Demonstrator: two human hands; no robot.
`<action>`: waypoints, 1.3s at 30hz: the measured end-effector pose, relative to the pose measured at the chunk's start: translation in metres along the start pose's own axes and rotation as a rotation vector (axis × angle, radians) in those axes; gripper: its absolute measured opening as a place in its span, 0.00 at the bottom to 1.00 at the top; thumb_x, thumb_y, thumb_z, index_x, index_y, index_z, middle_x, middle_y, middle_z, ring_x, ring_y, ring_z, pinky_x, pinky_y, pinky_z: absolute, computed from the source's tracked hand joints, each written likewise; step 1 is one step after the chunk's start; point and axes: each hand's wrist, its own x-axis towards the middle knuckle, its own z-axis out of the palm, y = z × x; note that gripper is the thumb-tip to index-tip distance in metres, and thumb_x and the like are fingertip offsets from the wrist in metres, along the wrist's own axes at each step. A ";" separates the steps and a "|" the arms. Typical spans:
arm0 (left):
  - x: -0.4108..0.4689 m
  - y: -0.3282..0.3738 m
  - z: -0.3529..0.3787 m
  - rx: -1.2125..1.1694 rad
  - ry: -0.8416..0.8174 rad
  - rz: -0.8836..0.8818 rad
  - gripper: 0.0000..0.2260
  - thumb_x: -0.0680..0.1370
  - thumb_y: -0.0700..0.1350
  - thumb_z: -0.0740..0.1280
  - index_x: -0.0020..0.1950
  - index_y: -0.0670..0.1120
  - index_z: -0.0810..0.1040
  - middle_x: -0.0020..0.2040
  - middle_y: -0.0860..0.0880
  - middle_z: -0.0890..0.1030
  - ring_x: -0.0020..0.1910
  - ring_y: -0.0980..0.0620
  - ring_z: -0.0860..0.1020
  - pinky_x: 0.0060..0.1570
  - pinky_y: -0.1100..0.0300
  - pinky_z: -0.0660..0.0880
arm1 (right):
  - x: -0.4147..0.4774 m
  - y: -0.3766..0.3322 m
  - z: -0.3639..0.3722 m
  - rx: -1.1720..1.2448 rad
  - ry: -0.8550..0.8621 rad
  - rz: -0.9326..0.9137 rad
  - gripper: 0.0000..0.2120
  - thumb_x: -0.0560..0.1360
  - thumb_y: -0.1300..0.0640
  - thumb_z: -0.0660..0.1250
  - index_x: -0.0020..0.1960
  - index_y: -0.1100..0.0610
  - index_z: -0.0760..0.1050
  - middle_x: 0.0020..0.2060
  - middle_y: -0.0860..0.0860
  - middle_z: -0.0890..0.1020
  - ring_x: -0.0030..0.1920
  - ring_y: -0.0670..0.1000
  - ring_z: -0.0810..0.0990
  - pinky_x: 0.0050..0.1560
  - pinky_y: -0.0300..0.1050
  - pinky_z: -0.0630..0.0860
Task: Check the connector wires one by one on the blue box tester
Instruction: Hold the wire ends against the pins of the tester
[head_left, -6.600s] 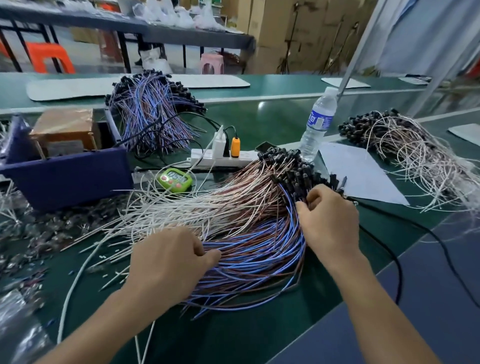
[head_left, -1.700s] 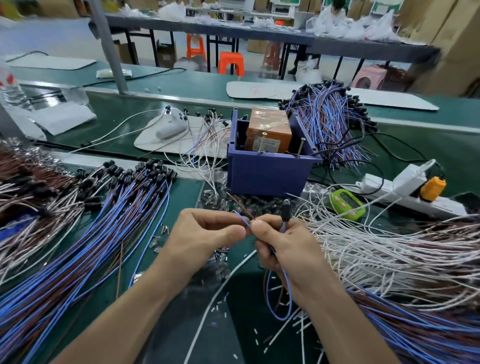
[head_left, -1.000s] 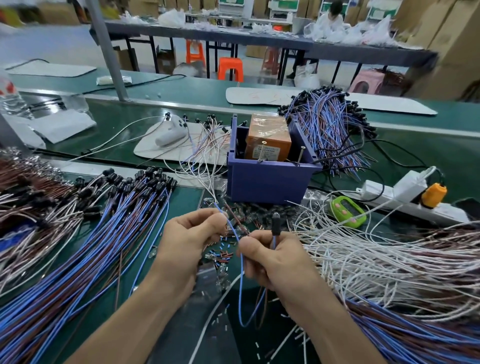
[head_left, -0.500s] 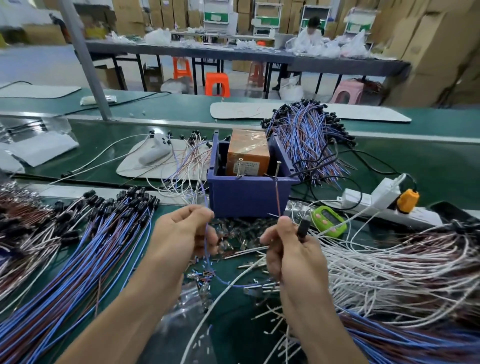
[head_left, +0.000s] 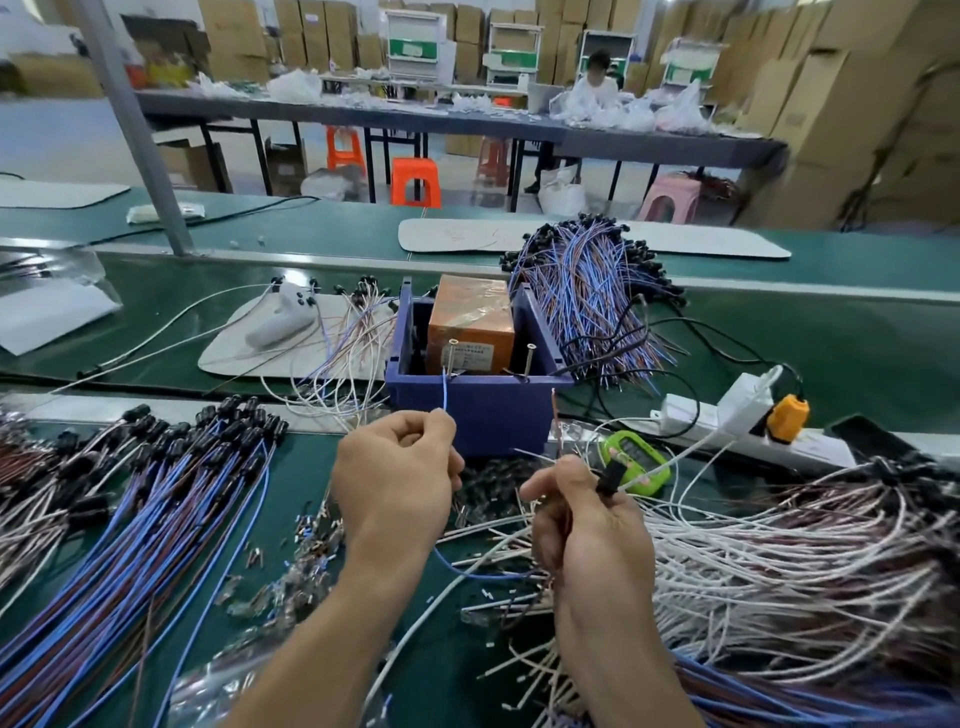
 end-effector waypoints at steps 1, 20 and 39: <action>0.000 -0.001 0.000 -0.004 -0.004 0.009 0.12 0.77 0.48 0.71 0.34 0.59 0.83 0.26 0.52 0.82 0.22 0.56 0.78 0.26 0.62 0.70 | 0.000 0.000 0.000 -0.001 0.001 0.003 0.23 0.83 0.53 0.63 0.32 0.58 0.81 0.23 0.51 0.65 0.23 0.47 0.62 0.24 0.39 0.58; -0.005 -0.002 -0.006 -0.079 -0.045 0.069 0.12 0.79 0.45 0.71 0.35 0.54 0.83 0.26 0.49 0.81 0.21 0.55 0.75 0.21 0.65 0.69 | 0.005 0.001 -0.001 0.009 0.008 0.042 0.24 0.84 0.51 0.62 0.33 0.58 0.81 0.22 0.51 0.65 0.22 0.48 0.60 0.24 0.42 0.57; -0.003 -0.005 -0.004 -0.074 -0.087 0.076 0.13 0.79 0.44 0.72 0.34 0.53 0.83 0.25 0.48 0.80 0.21 0.55 0.73 0.21 0.64 0.68 | 0.042 -0.009 0.018 -0.072 0.112 0.062 0.22 0.83 0.53 0.65 0.33 0.60 0.79 0.21 0.47 0.67 0.21 0.46 0.61 0.25 0.41 0.59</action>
